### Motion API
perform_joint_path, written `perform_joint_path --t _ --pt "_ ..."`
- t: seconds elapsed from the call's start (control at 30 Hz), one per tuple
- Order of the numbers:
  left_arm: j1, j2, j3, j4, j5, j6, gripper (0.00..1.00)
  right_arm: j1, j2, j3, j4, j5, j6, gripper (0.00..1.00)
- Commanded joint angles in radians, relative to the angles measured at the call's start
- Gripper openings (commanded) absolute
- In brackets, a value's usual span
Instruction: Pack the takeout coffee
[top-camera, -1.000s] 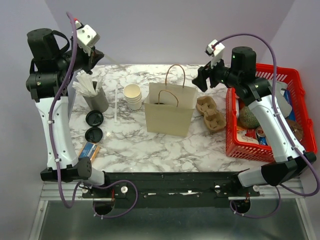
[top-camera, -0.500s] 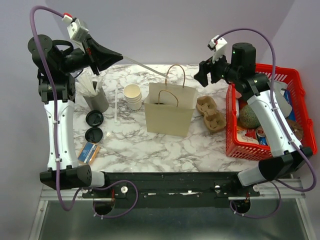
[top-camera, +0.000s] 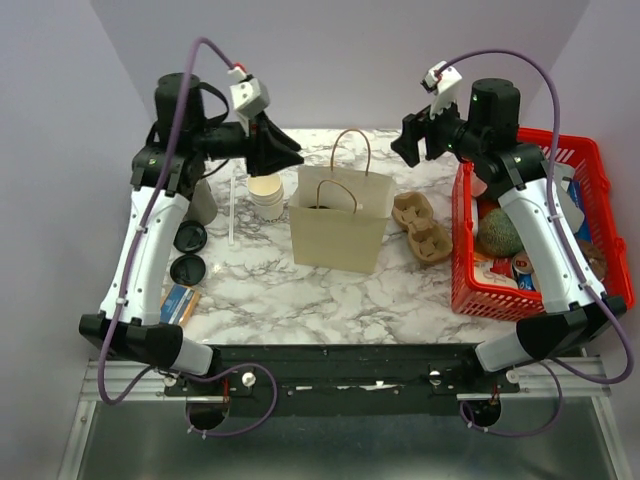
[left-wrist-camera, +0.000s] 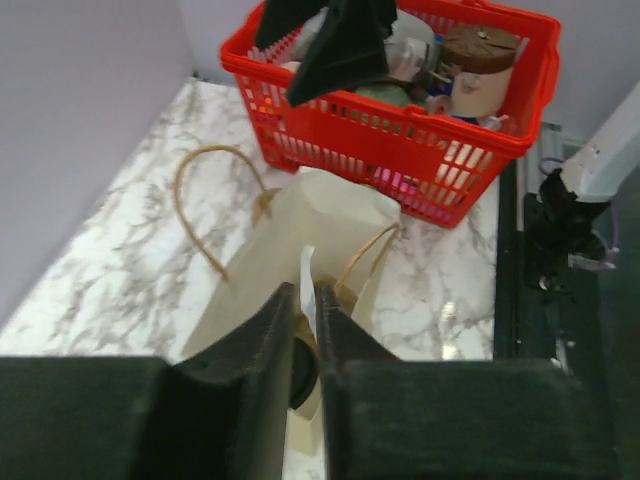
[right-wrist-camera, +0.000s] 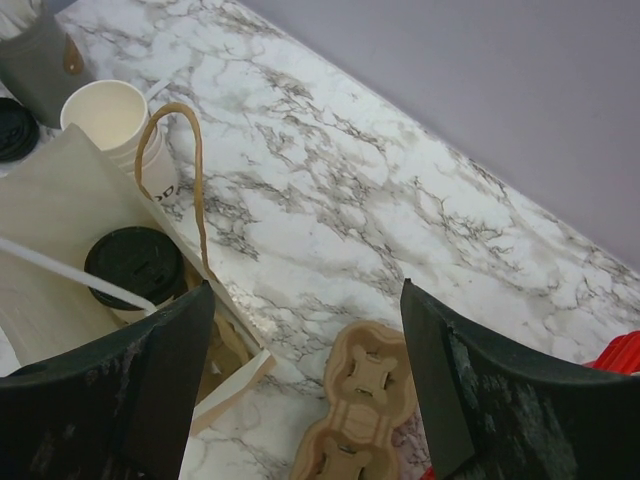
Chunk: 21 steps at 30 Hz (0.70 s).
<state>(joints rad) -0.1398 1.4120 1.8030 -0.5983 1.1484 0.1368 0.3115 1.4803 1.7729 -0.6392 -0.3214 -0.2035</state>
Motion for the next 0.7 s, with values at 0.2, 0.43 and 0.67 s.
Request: perform_joint_path --t 0.2,0.43,0.67 --pt "0.006 -0.03 -0.009 0.346 -0.529 -0.084 0.99 -0.058 -0.003 0.161 0.018 0.041 0.07 0.88" --pt "0.06 -0.064 -0.119 0.422 -0.922 -0.083 0.99 -0.084 0.046 0.322 0.067 0.309 0.174 0.92" --pt "0.121 -0.042 -0.182 0.439 -0.989 -0.187 0.99 -0.086 0.068 0.321 0.01 0.496 0.266 0.99"
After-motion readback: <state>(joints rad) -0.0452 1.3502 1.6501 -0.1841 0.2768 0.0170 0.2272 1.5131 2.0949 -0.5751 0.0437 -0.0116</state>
